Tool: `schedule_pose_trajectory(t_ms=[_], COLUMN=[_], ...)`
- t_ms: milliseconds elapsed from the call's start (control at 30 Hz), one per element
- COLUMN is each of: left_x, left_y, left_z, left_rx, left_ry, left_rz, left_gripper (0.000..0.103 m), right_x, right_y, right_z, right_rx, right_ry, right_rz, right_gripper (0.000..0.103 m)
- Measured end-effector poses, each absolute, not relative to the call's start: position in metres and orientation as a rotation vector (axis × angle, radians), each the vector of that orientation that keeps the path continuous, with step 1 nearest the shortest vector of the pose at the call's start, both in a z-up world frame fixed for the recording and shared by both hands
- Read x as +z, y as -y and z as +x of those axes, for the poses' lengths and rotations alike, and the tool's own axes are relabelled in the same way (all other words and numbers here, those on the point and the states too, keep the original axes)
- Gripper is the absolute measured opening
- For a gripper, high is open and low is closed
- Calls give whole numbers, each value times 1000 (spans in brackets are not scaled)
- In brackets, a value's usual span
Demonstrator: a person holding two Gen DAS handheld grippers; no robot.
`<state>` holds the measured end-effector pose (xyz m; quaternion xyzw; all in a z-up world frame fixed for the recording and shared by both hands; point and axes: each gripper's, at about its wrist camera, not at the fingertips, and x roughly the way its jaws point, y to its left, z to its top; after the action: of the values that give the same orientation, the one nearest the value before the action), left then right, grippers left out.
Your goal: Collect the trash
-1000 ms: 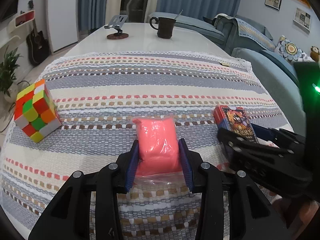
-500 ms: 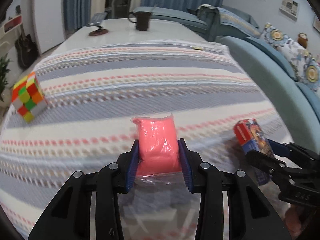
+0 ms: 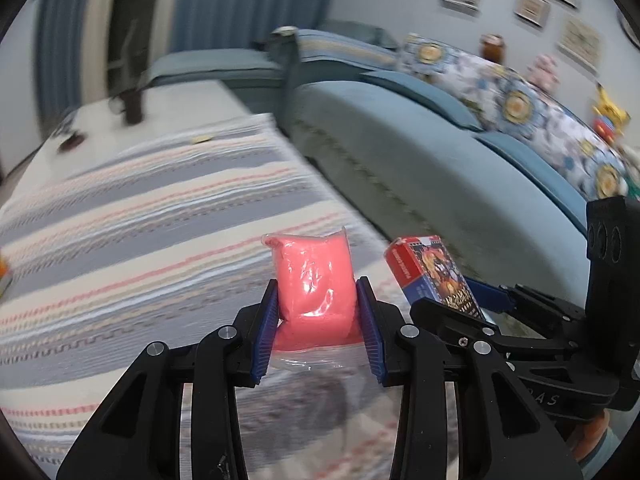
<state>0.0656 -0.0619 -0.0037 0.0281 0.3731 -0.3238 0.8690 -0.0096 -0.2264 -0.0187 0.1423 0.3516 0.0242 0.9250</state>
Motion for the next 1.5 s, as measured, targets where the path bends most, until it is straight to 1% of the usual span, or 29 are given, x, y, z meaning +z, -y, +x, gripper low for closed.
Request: schedule_pose_trajectory(t_ms=[167,300,567,800,867,900,1000,1100,1200,1233,1500], left_x=[-4,-11,-41,-65,-70,-71,-73,-70,-60,-55,-12], left_y=[116,157,217,251,258,259,261,256,245,240,196], left_z=[40,21,9,3,2,1,-3,-8,-14,-16,-37], left_rx=[-761,-826,-905,-944,-947,-947,-954,-959,-963,-962,-919], left_ry=[-786,-799,-880,-940,-960,-959,-963,-957,-944,-935,-817], left_rz=[105,140,201,255,263,262,275,268,244,233,147], left_gripper=[36,36,36,38,47,50,50,57,60,63,78], right_x=[-8,-15,-64,-105,-108,-109,-111,-108,-100,-97,-37], right_y=[279,320,389,417,420,422,422,420,414,412,375], right_z=[-62,-96,-129,-131,-132,-131,-131,-137,-144,-146,-169], right_rx=[-68,-175,-347,-421,-432,-433,-448,-446,-449,-449,-463], right_ry=[-673,-666,-769,-862,-867,-873,-884,-885,-878,-874,-755], right_rz=[290,326,456,531,541,545,532,542,545,544,502], right_gripper=[57,57,58,58,58,58,58,58,58,58,60])
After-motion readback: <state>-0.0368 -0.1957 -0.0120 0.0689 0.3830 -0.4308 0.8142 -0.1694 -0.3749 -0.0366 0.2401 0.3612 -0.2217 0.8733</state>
